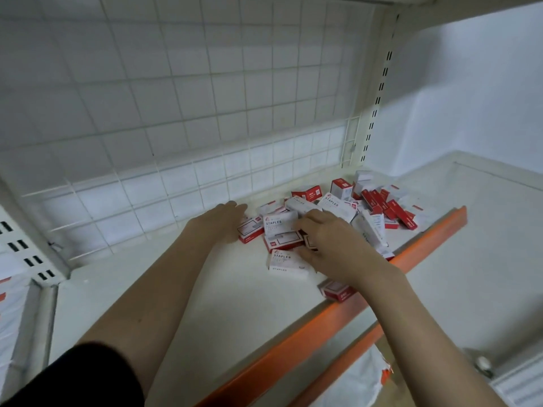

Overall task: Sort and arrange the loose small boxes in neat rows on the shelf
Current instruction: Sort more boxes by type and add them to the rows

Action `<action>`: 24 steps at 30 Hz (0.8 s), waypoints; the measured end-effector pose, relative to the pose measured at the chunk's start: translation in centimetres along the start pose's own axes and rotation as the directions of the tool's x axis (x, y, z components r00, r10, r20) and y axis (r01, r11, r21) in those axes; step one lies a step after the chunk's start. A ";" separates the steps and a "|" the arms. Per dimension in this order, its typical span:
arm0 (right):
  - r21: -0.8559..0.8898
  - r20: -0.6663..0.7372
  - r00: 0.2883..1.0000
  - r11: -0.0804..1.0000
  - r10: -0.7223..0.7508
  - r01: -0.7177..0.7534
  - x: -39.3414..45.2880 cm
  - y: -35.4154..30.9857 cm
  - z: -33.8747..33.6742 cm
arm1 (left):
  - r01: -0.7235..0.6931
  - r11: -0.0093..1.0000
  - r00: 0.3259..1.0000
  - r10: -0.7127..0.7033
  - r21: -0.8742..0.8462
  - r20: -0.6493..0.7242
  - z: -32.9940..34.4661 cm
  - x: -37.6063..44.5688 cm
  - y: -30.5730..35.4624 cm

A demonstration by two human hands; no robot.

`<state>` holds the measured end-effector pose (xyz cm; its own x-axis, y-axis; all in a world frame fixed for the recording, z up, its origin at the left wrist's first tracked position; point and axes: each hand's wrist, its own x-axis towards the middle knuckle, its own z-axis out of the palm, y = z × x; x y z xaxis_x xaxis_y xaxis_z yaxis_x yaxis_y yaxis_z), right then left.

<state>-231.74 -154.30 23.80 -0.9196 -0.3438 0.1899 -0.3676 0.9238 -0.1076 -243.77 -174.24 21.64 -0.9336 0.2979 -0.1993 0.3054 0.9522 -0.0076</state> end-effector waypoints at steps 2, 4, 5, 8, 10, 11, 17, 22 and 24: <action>-0.001 0.006 1.000 1.000 -0.014 0.014 0.6 0.3 0.1 | 0.028 0.999 0.999 -0.027 -0.019 0.039 -0.4 0.4 0.1; -0.001 0.011 1.000 1.000 -0.028 0.028 1.2 0.6 0.3 | 0.045 0.999 0.999 -0.045 -0.015 0.030 -0.6 0.5 0.3; 0.003 0.015 0.999 1.000 -0.030 0.030 1.5 0.7 0.4 | 0.053 0.998 0.999 -0.052 -0.017 0.014 -0.6 0.4 0.4; 0.013 0.037 0.999 0.999 -0.040 0.040 2.4 1.0 0.6 | 0.059 0.997 0.997 -0.061 -0.054 -0.046 -0.3 0.1 0.3; -0.001 0.047 0.997 0.999 -0.054 0.054 3.0 1.4 0.7 | 0.051 0.996 0.994 -0.058 -0.069 -0.095 -0.1 -0.4 0.0; -0.010 0.045 0.997 0.998 -0.057 0.057 3.4 1.6 0.7 | 0.045 0.996 0.992 -0.054 -0.075 -0.117 -0.1 -0.8 -0.2; -0.069 0.049 0.995 0.994 -0.084 0.088 6.1 1.9 0.9 | 0.038 0.992 0.966 -0.067 -0.119 -0.249 -0.8 -5.2 -1.0; -0.113 0.110 0.990 0.988 -0.088 0.100 7.7 1.7 0.9 | -0.052 0.966 0.899 -0.066 -0.254 -0.434 -0.1 -9.3 -0.7; -0.143 0.121 0.989 0.984 -0.090 0.107 8.0 1.7 0.9 | -0.084 0.950 0.864 -0.081 -0.299 -0.497 0.6 -10.9 -0.4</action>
<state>-239.81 -155.64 24.22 -0.8926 -0.4438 0.0797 -0.4407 0.8960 0.0538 -233.63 -177.90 23.25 -0.9244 0.2143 0.3155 0.3121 0.9004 0.3029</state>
